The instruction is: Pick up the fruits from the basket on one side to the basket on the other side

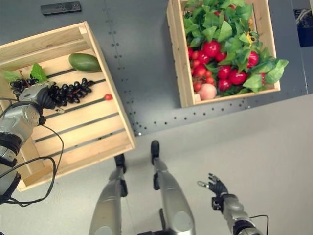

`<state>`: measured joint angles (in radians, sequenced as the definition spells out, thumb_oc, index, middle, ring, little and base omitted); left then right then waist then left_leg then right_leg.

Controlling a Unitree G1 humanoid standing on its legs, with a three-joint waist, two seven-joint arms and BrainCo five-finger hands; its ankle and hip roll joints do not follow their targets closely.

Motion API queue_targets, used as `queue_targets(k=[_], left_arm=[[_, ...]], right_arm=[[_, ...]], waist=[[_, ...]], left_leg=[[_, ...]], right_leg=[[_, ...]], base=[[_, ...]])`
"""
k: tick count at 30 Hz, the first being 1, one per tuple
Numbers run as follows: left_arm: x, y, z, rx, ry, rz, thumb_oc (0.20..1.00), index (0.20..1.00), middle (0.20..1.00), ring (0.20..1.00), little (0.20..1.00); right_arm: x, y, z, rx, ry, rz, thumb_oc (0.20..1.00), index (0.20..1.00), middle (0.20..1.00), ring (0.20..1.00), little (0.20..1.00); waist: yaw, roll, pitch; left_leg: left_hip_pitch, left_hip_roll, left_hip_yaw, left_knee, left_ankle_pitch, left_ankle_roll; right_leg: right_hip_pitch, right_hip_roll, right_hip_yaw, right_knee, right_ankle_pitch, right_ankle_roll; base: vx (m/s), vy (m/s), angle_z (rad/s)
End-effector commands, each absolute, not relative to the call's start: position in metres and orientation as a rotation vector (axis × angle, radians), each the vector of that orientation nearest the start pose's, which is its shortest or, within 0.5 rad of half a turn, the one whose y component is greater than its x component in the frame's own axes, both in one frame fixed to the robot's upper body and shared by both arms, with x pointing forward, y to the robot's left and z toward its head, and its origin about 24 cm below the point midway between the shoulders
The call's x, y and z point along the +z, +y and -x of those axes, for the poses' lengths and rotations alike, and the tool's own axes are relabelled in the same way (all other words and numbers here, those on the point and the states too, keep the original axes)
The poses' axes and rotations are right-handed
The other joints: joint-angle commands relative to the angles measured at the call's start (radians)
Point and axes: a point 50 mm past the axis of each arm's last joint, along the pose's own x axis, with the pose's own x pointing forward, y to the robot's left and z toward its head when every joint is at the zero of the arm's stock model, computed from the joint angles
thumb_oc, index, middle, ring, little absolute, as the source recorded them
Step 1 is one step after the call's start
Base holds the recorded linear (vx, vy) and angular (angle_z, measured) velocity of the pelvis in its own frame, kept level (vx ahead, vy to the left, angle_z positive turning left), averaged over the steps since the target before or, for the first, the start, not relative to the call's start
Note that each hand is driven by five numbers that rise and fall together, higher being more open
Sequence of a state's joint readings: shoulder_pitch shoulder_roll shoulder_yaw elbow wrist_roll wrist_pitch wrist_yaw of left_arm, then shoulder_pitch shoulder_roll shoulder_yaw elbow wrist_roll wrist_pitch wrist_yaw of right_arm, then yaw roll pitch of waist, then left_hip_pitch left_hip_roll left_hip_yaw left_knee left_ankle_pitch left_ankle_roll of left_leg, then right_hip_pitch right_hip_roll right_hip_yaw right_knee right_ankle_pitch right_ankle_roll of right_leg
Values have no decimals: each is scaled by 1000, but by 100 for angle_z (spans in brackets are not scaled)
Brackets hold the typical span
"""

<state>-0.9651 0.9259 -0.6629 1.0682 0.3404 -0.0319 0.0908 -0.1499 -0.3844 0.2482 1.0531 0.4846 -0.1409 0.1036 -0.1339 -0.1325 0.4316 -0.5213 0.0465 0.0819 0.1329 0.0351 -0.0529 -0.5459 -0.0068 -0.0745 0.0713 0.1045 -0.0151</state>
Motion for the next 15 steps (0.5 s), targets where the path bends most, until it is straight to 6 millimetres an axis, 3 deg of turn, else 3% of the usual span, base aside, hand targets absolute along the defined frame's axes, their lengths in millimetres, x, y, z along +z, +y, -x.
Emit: queue_targets(k=[1,2,4,15], left_arm=[[138,352,-351,156,368,-1503,1000,1000,1000,1000,1000],[136,352,-350,154,374,-1506,586,586,586,586,586],[133,353,-349,153,382,-1503,200,200,200,200,200],[127,355,-346,149,401,-1493,200,200,200,200,200]], right_arm=[[-105,-275,-179,-121,771,49,1000,1000,1000,1000,1000],[-106,-275,-178,-121,773,49,1000,1000,1000,1000,1000],[-106,-275,-178,-123,775,48,1000,1000,1000,1000,1000],[-105,-276,-177,-124,772,50,1000,1000,1000,1000,1000]], waist=[[-15,-28,-17],[-16,-28,-17],[-16,-29,-18],[-14,-32,-20]], left_leg=[[-44,-26,-3,97,-92,57],[-47,-25,-3,98,-92,57],[-51,-25,-4,101,-92,57],[-57,-27,-7,101,-91,57]], right_leg=[[-19,-2,-9,76,-63,82],[-21,-1,-8,76,-63,82],[-25,0,-7,76,-61,81],[-28,2,-9,69,-55,79]], base=[[0,0,0],[0,0,0],[0,0,0],[0,0,0]])
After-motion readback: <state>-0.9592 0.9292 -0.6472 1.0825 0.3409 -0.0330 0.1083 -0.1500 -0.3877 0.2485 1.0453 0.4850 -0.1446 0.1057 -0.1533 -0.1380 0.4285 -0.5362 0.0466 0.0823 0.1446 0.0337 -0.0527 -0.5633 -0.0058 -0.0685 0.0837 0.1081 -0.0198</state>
